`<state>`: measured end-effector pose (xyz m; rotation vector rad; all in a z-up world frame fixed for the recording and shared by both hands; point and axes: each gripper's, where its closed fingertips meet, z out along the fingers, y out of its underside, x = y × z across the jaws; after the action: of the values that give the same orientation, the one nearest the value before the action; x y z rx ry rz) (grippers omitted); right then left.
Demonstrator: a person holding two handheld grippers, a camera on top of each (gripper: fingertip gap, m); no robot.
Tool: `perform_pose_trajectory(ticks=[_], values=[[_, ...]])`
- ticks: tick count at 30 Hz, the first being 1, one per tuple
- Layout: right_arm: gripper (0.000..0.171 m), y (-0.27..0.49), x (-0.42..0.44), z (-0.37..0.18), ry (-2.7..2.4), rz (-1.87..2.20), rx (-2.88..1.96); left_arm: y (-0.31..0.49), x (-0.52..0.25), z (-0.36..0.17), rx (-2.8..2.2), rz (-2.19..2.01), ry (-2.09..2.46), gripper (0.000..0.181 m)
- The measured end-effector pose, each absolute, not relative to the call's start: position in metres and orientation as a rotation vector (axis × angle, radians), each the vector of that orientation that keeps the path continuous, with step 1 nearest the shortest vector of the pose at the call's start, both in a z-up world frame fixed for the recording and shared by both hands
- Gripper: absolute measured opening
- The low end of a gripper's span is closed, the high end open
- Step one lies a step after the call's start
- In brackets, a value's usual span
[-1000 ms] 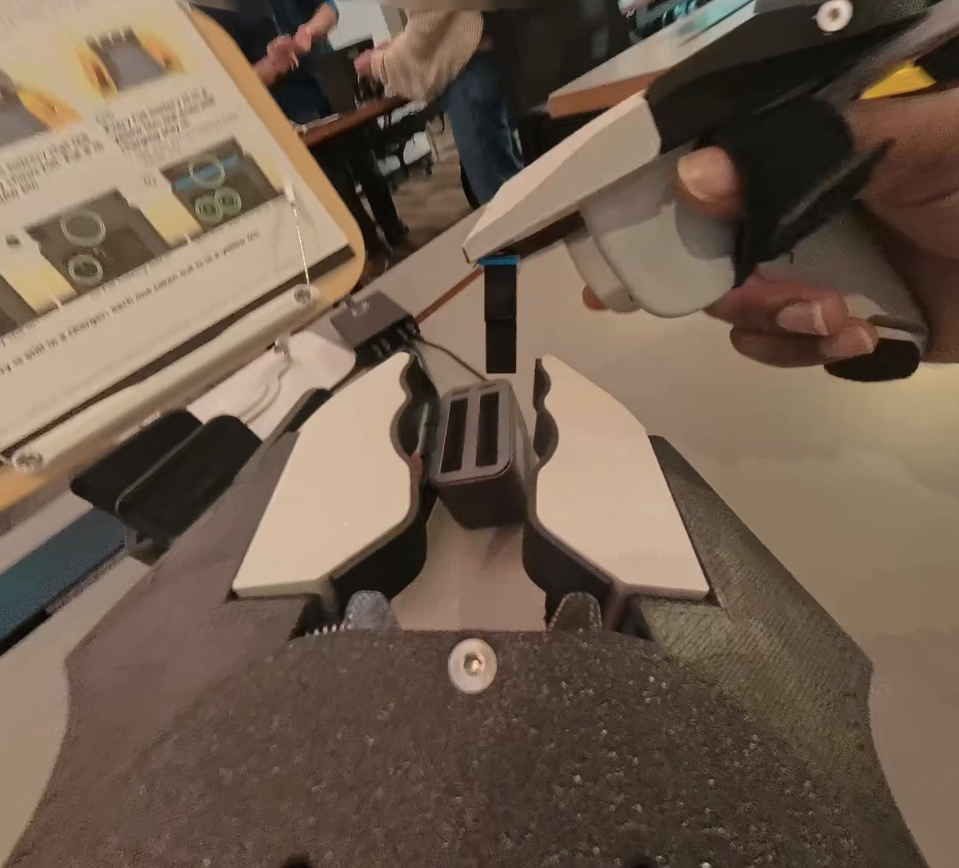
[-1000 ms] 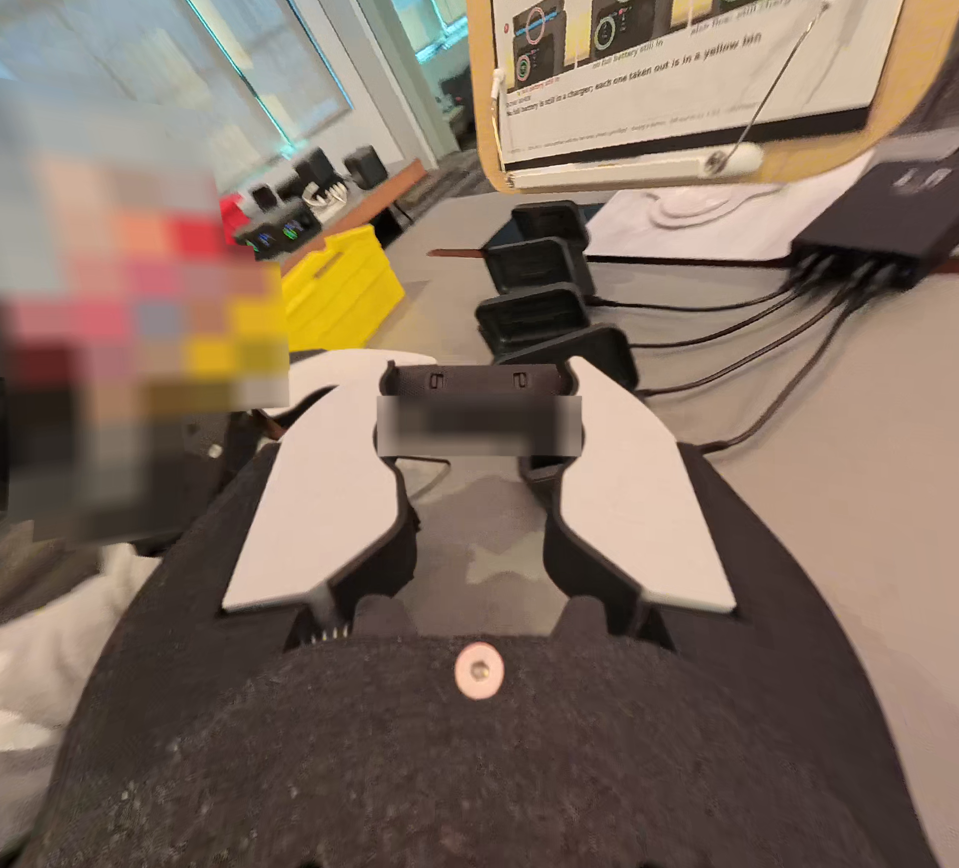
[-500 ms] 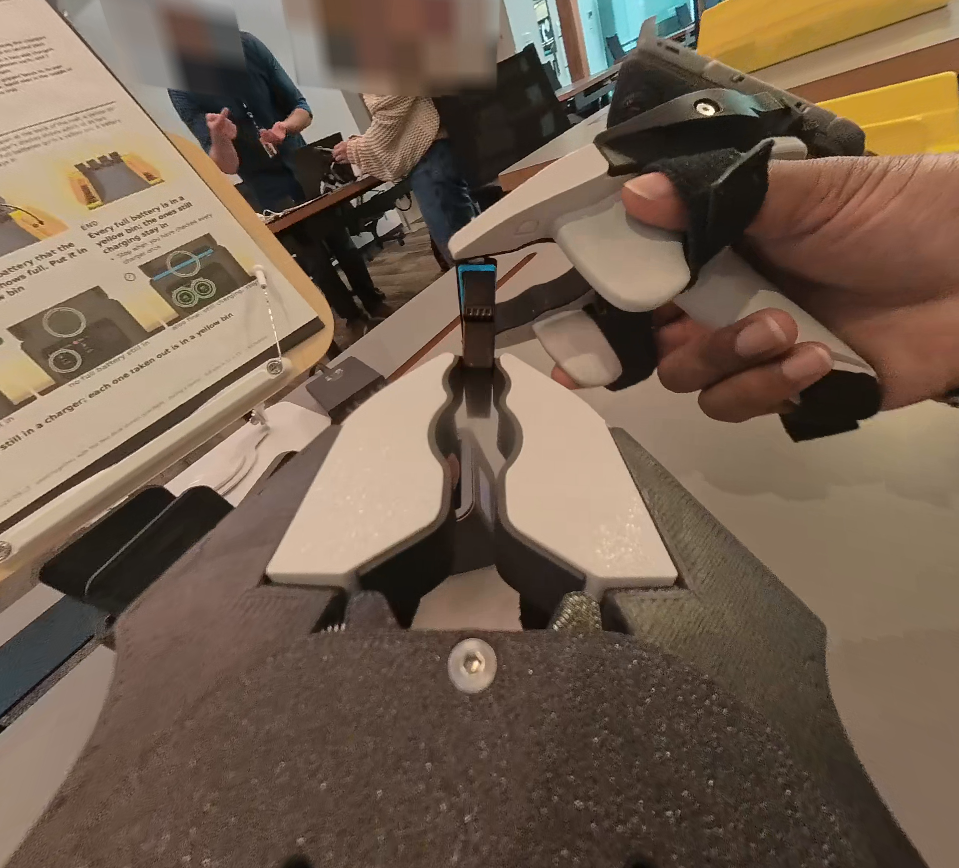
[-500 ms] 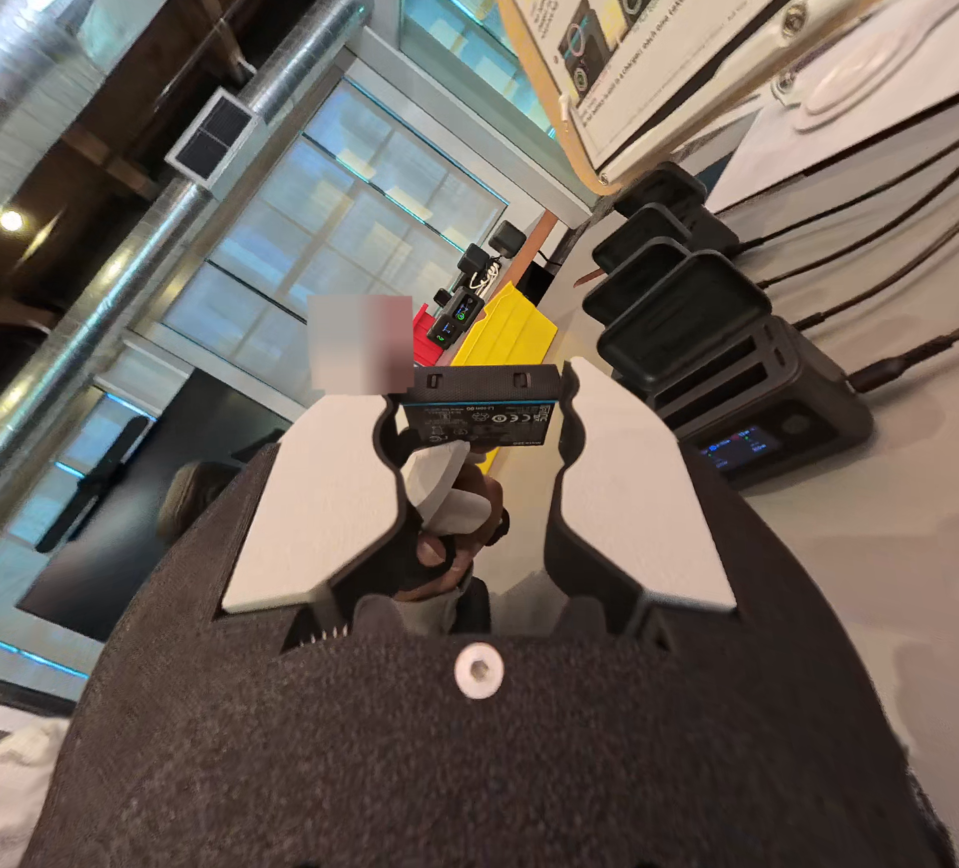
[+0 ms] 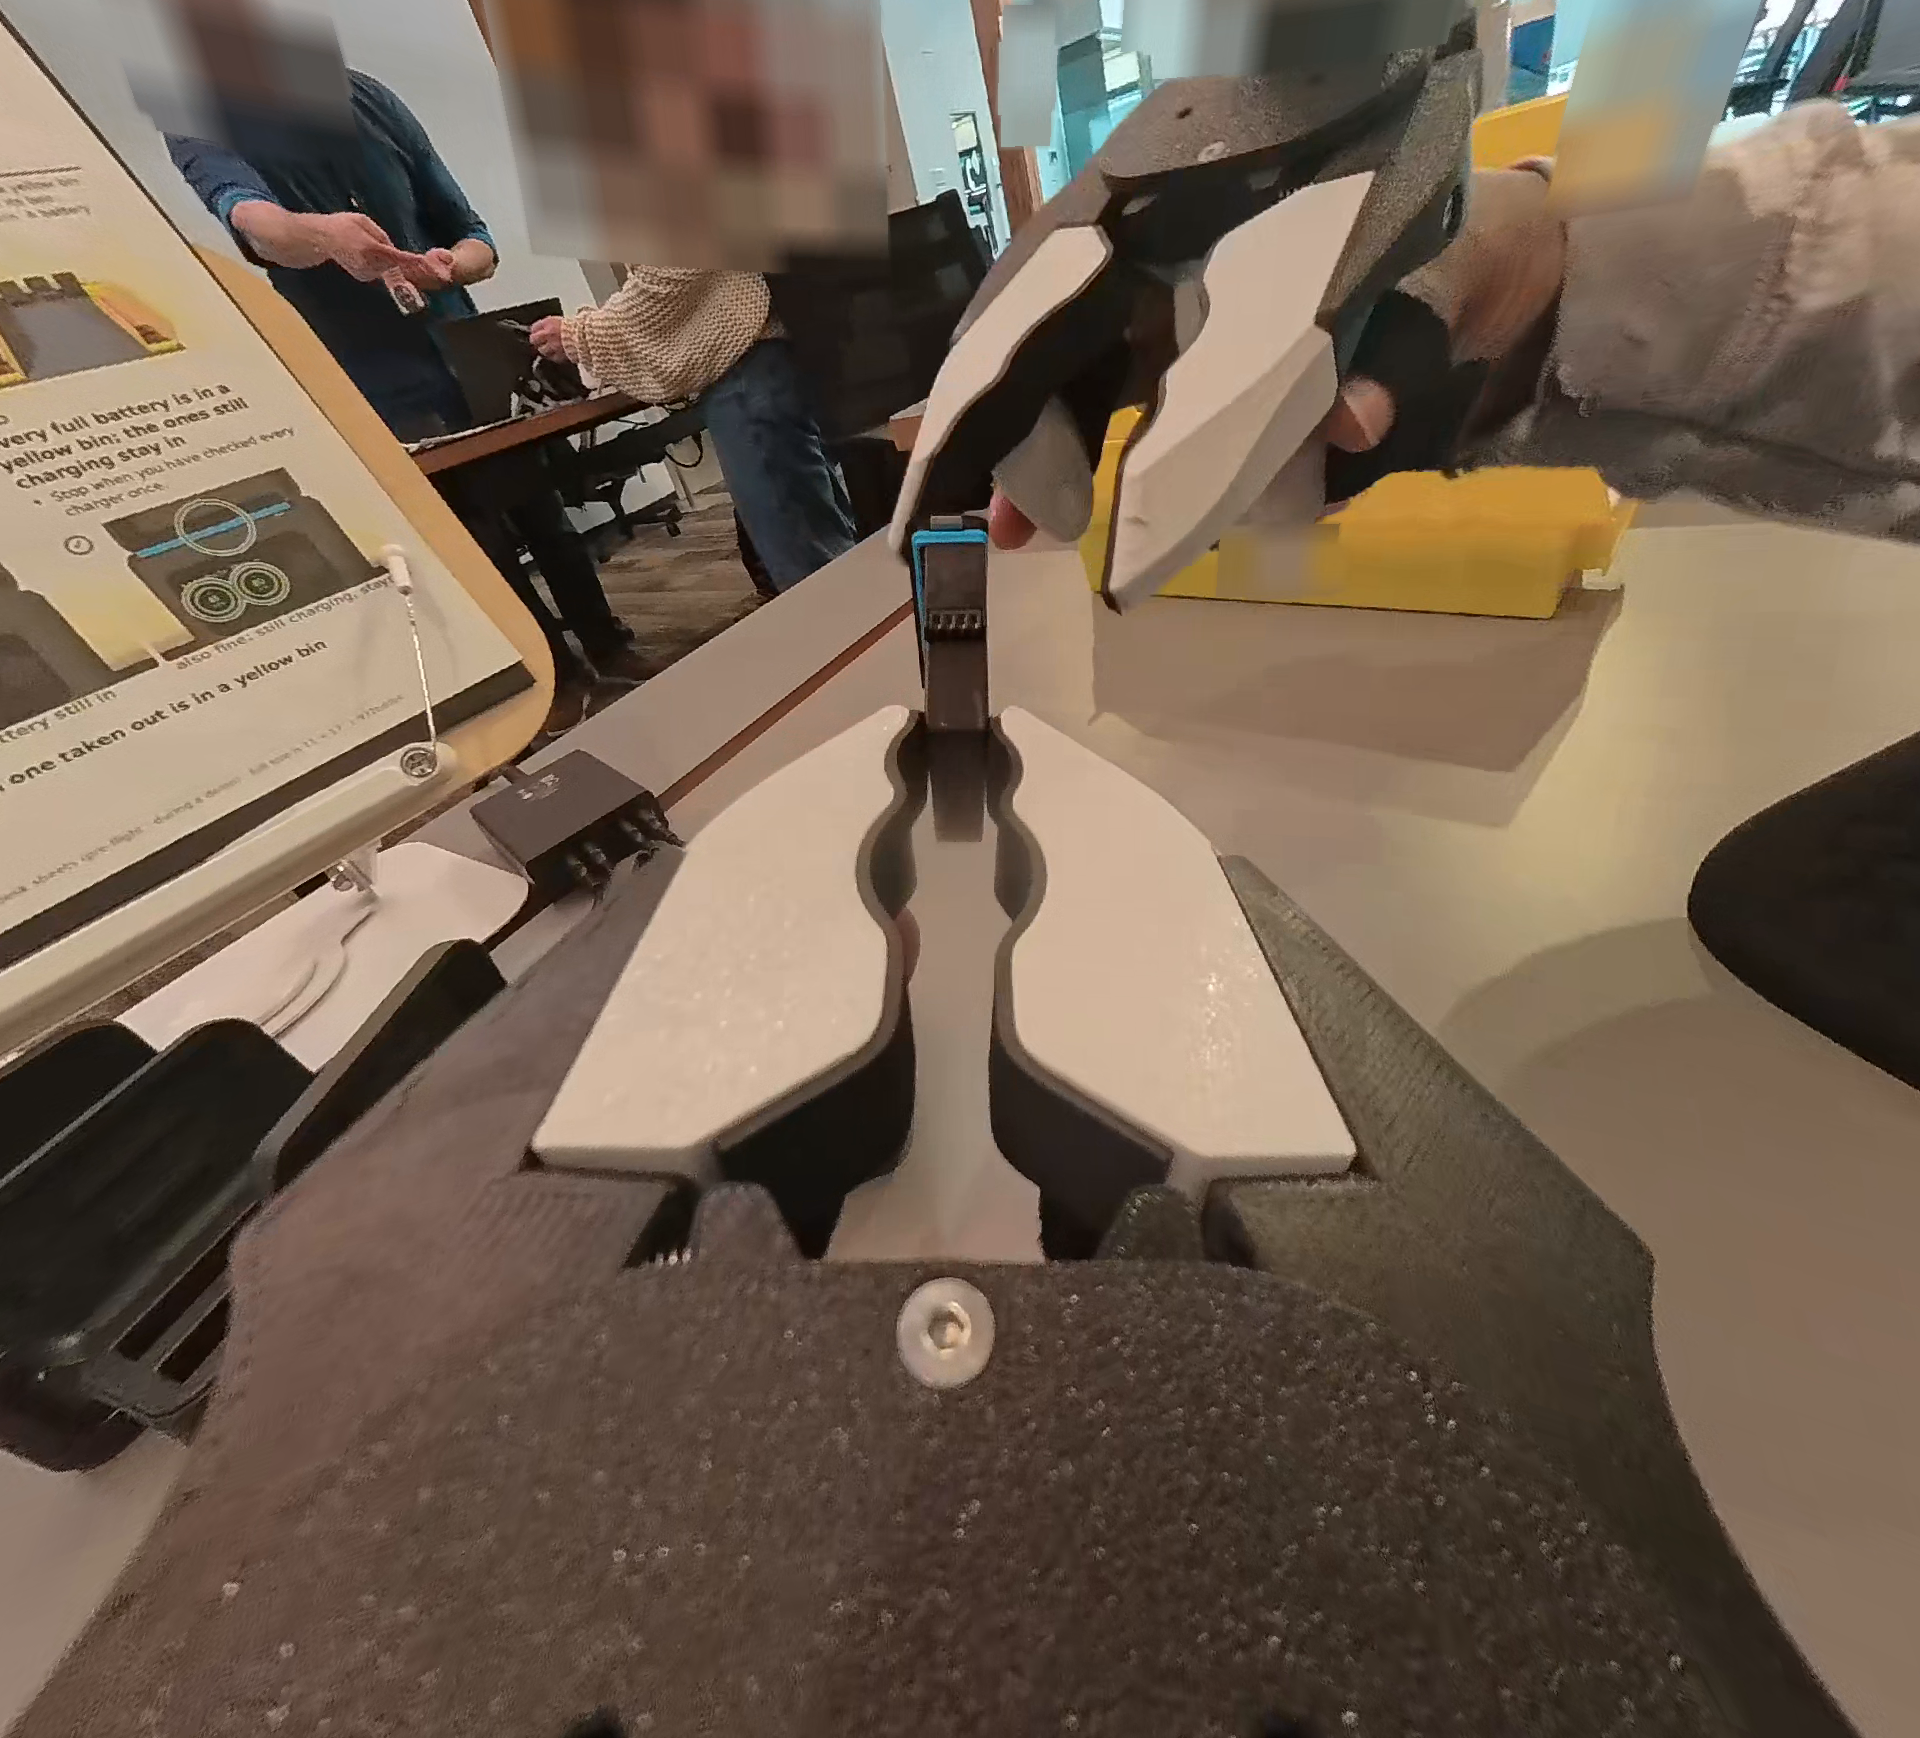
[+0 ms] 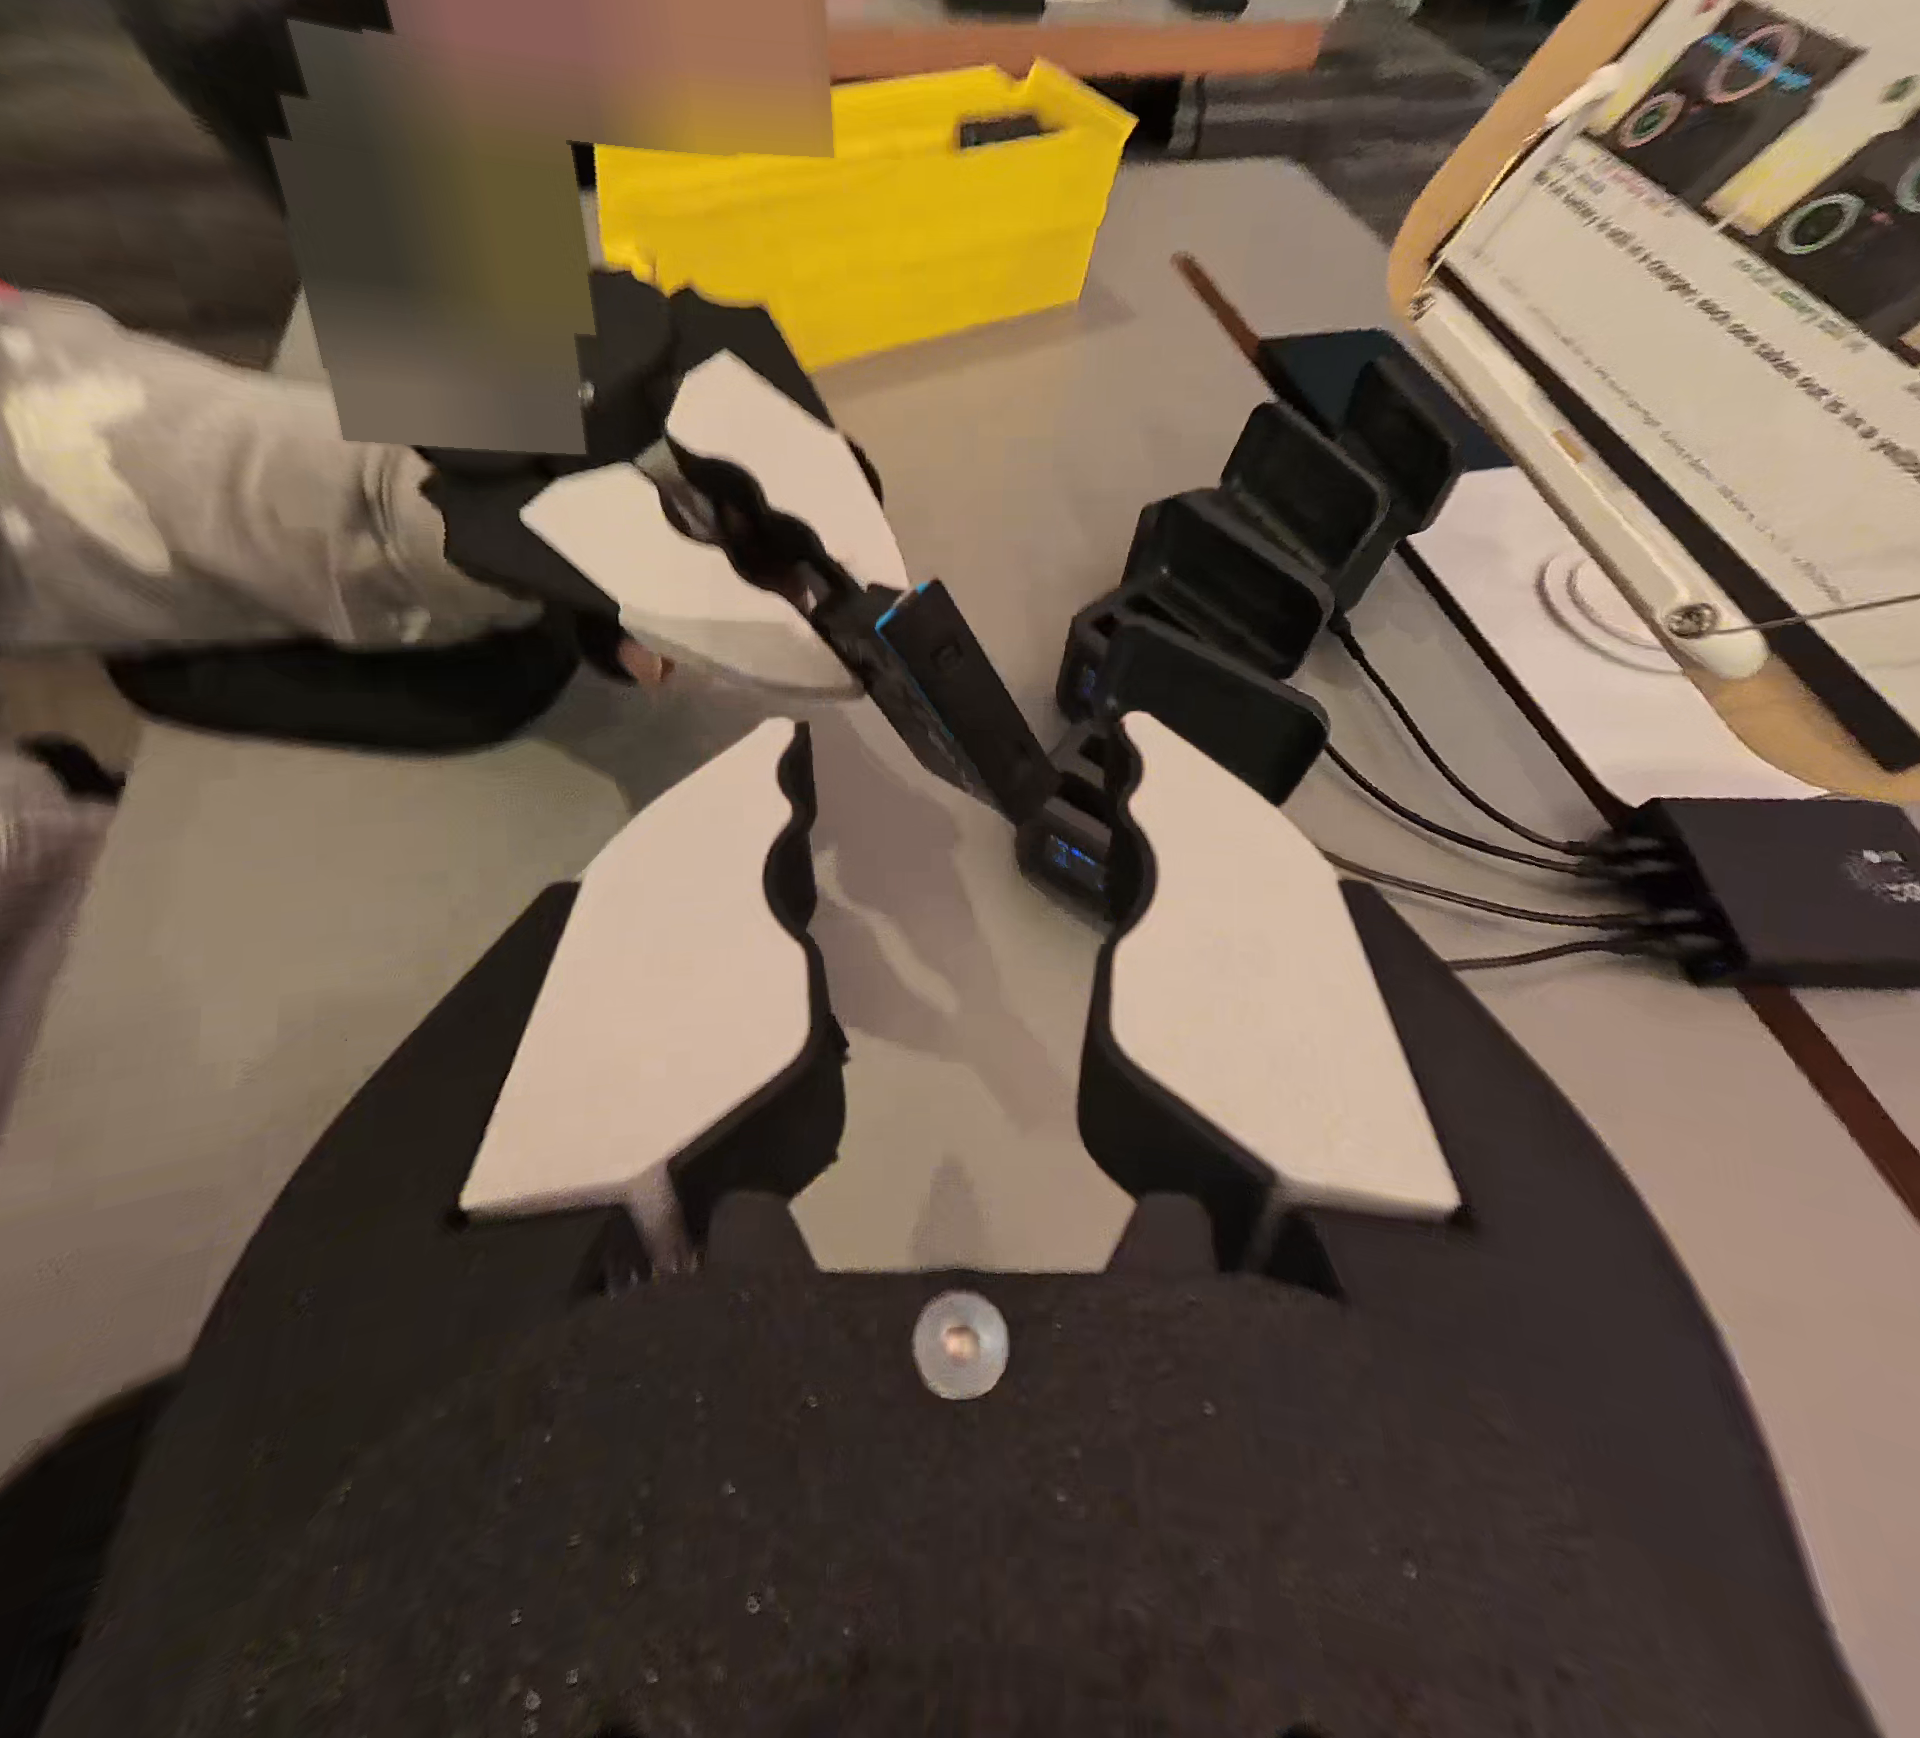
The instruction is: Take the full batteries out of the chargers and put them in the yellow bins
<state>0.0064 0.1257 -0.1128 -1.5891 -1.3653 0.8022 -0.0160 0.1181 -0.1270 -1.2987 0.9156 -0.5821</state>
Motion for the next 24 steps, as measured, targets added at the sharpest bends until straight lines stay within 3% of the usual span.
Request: perform_pose_trajectory(ticks=[24], values=[[0.018, 0.126, -0.001, -0.138, -1.793, 0.625, -1.525, 0.112, -0.011, -0.133, -1.315, -0.663, 0.946, 0.010]])
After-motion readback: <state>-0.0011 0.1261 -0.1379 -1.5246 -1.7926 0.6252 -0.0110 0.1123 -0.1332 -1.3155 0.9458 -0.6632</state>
